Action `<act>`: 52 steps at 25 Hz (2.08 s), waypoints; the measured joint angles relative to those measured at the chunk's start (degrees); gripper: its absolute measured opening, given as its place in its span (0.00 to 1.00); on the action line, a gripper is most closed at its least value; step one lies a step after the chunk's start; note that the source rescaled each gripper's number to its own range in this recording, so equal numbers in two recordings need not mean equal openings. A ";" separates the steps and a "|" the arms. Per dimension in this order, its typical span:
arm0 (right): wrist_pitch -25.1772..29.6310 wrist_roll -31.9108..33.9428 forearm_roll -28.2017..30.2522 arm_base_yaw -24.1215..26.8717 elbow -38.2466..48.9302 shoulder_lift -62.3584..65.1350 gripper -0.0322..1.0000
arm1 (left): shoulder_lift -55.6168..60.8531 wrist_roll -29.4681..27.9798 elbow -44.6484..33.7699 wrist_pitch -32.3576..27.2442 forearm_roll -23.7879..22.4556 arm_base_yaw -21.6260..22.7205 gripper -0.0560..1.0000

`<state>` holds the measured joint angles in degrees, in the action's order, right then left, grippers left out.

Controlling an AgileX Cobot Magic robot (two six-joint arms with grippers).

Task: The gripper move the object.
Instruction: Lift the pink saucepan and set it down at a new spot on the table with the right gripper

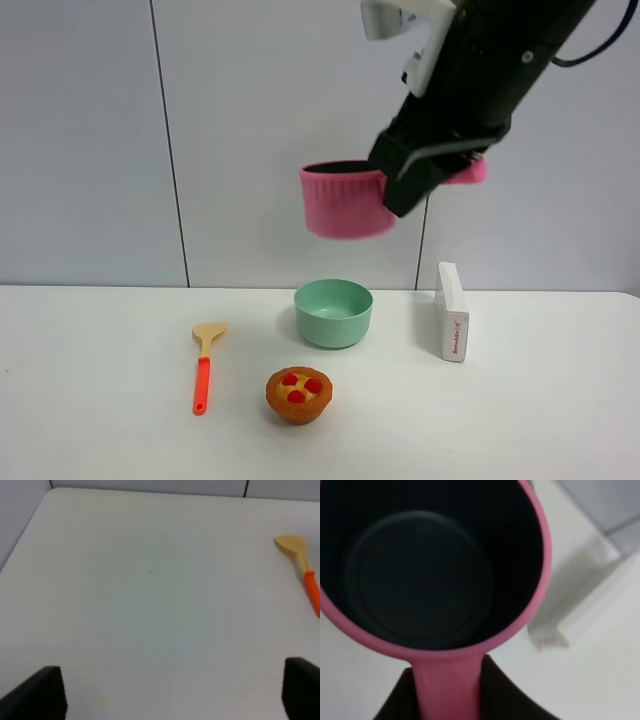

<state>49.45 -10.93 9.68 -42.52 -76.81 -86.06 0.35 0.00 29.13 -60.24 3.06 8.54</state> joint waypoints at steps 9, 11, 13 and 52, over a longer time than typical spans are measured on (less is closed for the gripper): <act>-14.70 13.36 1.88 -0.88 -1.71 -8.87 0.03 | 0.00 0.00 0.00 0.00 0.00 0.00 1.00; -15.19 16.89 3.59 -1.76 -2.74 -12.41 0.03 | 0.00 0.00 0.00 0.00 0.00 0.00 1.00; -15.19 20.47 5.15 -2.75 -5.07 -15.88 0.03 | 0.00 0.00 0.00 0.00 0.00 0.00 1.00; -14.96 70.06 30.49 -5.01 -38.41 -54.70 0.03 | 0.00 0.00 0.00 0.00 0.00 0.00 1.00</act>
<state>34.48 59.12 40.17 -47.53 -115.21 -140.76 0.35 0.00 29.13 -60.24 3.06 8.54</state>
